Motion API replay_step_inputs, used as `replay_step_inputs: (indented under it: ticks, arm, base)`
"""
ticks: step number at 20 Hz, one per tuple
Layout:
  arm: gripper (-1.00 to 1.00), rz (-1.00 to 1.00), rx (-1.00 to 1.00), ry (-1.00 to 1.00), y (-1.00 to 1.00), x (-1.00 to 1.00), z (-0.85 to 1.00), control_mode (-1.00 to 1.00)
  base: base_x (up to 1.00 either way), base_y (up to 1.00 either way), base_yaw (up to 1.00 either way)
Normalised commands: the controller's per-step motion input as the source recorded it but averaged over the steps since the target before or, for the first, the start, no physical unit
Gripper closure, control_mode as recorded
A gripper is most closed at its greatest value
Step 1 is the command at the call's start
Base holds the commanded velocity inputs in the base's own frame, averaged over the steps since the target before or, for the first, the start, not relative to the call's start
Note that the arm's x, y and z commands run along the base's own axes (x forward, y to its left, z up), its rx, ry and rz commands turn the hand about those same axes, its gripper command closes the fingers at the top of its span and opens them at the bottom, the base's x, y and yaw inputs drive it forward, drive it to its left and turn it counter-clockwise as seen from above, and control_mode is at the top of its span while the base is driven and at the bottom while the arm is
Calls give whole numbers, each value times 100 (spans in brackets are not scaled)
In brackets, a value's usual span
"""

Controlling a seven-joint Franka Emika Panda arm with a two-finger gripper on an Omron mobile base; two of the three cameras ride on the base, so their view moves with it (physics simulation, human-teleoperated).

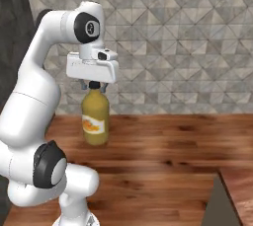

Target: There is a wine glass and glass cup on the dining counter. Place the wine bottle next to the wine glass and the juice bottle next to the glass cup.

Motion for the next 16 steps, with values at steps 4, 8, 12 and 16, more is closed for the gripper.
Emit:
replay_step_inputs:
  ticks: [4,8,12,16]
  arm:
    - [100,0,0,0,0,0,0,100]
    - [100,0,0,0,0,0,0,100]
    - [100,0,0,0,0,0,0,100]
    - [100,0,0,0,0,0,0,100]
  base:
    - [94,0,6]
    - [94,-3,6]
    - [94,-11,3]
    - [94,-18,0]
